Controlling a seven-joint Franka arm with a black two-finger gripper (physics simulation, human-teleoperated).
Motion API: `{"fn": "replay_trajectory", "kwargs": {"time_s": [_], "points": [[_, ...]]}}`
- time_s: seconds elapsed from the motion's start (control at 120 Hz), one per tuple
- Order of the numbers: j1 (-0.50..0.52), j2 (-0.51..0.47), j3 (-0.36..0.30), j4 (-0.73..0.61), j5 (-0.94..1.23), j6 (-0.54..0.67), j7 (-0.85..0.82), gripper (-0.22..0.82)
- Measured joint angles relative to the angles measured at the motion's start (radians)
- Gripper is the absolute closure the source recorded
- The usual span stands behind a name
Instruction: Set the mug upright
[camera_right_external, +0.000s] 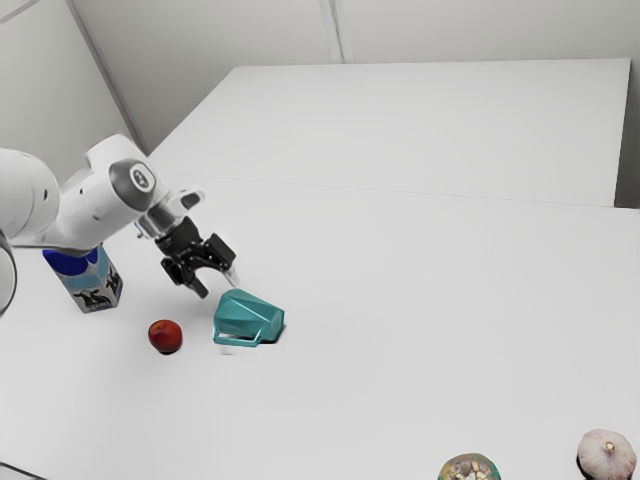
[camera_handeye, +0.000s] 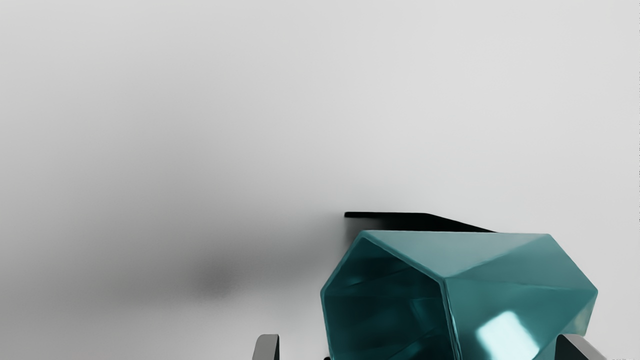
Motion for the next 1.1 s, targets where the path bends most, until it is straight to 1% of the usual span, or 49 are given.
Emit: {"fn": "replay_trajectory", "kwargs": {"time_s": [0.508, 0.95, 1.025, 1.1], "points": [[-0.002, 0.024, 0.001, -0.064, -0.284, 0.016, 0.26, 0.0], [-0.003, 0.024, 0.001, -0.1, -0.366, -0.032, 0.385, 0.0], [-0.005, 0.024, 0.001, -0.104, -0.375, -0.035, 0.398, 0.02], [-0.006, 0.022, 0.001, -0.104, -0.38, -0.037, 0.409, 0.08]]}}
